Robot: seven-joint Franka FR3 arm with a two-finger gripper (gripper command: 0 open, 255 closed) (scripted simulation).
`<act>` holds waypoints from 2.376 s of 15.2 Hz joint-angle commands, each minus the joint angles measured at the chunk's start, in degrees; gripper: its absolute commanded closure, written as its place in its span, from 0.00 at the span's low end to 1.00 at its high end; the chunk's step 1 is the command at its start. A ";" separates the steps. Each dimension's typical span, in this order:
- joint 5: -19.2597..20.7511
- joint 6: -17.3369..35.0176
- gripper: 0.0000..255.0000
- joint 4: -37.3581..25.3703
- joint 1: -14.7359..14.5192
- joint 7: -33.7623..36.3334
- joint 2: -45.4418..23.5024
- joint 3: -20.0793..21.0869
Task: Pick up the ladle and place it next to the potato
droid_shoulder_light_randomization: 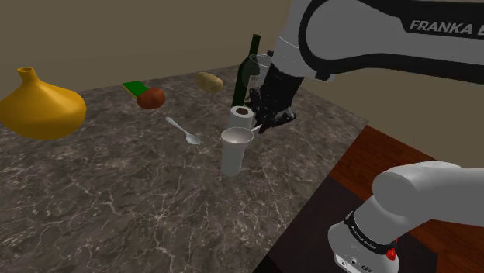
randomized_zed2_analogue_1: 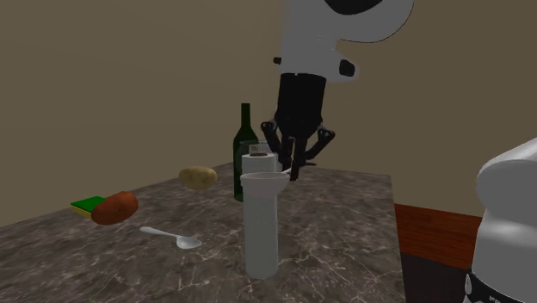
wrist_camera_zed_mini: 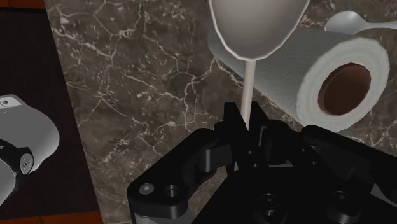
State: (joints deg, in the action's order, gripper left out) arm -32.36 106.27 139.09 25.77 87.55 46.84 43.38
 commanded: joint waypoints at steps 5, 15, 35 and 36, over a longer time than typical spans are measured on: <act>4.66 4.74 1.00 -4.82 8.12 -4.72 -10.21 0.58; 17.26 9.89 1.00 -18.41 21.40 -5.39 -31.12 5.81; 36.21 19.18 1.00 -23.89 24.50 2.57 -52.95 8.86; 36.66 19.89 1.00 -23.44 24.39 2.87 -53.38 8.80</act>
State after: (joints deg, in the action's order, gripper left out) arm 3.63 125.32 115.20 50.36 89.94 -5.92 52.23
